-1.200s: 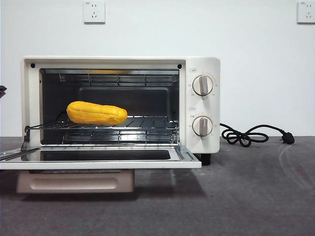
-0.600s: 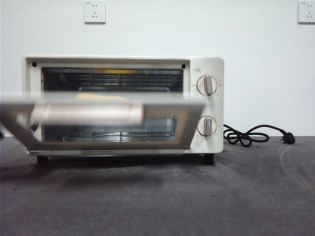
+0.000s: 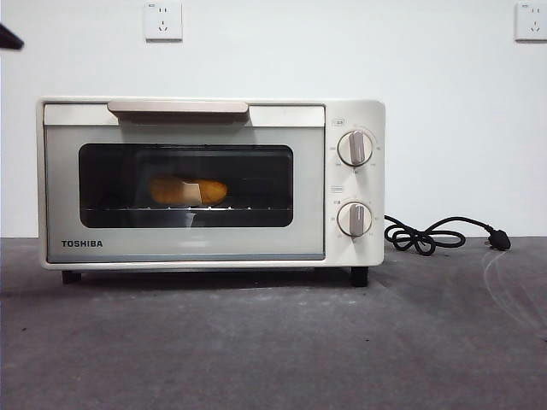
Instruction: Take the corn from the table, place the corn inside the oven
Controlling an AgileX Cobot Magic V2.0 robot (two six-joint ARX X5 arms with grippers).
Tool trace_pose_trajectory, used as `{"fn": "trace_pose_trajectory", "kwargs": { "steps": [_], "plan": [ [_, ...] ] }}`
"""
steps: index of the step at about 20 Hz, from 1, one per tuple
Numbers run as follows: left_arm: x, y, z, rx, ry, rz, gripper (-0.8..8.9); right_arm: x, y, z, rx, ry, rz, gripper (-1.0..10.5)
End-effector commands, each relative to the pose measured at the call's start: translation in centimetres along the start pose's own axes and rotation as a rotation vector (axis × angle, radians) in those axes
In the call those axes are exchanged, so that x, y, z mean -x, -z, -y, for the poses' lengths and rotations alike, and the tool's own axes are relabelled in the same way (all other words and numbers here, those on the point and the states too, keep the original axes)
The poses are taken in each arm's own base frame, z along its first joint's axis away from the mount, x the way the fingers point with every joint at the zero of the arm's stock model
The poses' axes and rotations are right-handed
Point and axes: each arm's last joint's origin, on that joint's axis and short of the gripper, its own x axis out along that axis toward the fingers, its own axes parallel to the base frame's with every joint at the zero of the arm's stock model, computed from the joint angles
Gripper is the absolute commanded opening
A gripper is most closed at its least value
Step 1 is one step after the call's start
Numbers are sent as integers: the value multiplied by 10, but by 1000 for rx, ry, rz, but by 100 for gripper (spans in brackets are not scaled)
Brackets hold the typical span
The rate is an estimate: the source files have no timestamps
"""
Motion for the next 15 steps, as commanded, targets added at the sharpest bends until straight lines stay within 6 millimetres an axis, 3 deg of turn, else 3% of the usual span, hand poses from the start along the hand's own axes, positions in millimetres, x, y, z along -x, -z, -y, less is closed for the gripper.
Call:
{"fn": "trace_pose_trajectory", "kwargs": {
  "steps": [1,7,15],
  "plan": [
    [7,8,17,-21,2,10,-8,-1,1,0,3,-6,-1,-12],
    [27,29,56,-113,-26,59,-8,-1,0,0,4,-3,8,-12],
    [54,75,95,-178,-317,166,-8,-1,0,0,4,-3,8,-12]
  ]
}}
